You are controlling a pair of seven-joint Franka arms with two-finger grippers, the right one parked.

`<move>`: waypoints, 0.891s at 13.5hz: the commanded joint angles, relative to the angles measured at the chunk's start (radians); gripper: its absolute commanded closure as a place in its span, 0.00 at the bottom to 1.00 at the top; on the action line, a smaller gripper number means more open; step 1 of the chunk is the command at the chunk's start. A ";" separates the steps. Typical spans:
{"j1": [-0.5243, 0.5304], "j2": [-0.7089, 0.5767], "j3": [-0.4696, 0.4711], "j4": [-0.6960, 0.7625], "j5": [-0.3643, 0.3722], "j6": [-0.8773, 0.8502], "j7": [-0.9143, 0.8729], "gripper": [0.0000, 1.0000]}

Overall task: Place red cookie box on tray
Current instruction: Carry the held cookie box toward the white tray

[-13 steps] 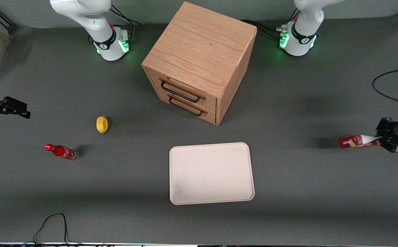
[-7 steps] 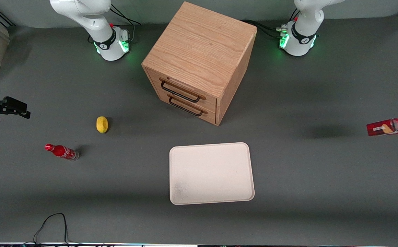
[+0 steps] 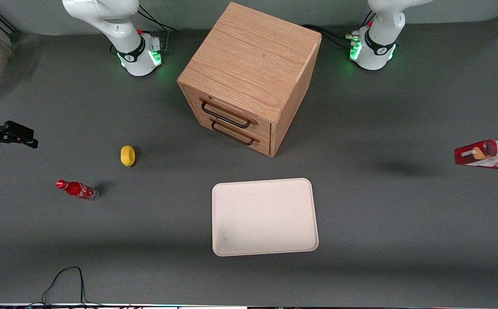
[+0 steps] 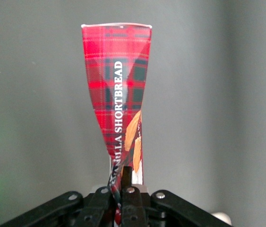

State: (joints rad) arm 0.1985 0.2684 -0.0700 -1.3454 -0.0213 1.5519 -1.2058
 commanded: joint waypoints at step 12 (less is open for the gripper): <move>-0.392 0.106 -0.119 0.129 0.011 0.054 0.354 1.00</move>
State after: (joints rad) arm -0.1415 0.3366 -0.2027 -1.2875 -0.0141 1.6197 -0.9007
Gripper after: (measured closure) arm 0.969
